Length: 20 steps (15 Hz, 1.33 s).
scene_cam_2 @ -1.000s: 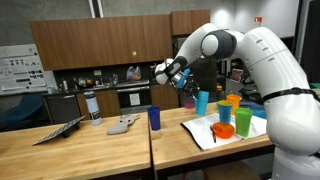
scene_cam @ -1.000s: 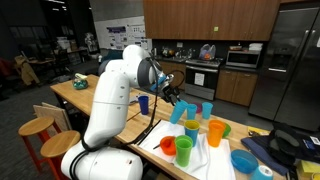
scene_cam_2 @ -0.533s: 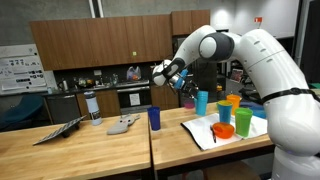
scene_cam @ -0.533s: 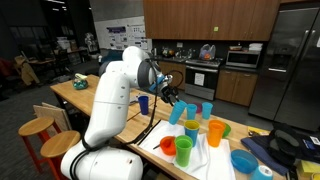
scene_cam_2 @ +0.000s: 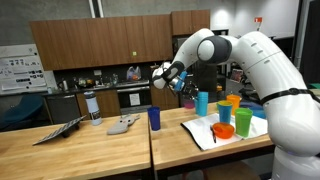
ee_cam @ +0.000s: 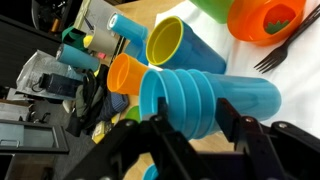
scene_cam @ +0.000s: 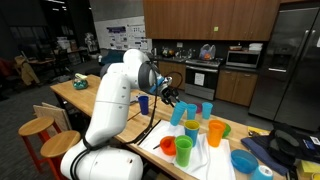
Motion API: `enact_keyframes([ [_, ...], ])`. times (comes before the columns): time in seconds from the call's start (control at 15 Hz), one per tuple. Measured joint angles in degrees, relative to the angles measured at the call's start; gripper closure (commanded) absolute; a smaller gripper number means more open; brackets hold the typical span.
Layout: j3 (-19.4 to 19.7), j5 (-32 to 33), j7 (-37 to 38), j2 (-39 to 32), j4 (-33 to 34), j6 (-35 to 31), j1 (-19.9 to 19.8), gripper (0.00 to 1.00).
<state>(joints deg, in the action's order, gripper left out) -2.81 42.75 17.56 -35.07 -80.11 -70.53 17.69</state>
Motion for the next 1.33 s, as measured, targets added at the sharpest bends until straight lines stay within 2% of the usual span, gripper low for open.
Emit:
enact_keyframes([
  [0.6, -0.1, 3.0, 1.1, -4.0, 1.9, -0.1, 2.1, 0.73],
  [1.33, -1.0, 3.3, 1.9, -6.2, 3.6, -1.2, 2.7, 0.73],
])
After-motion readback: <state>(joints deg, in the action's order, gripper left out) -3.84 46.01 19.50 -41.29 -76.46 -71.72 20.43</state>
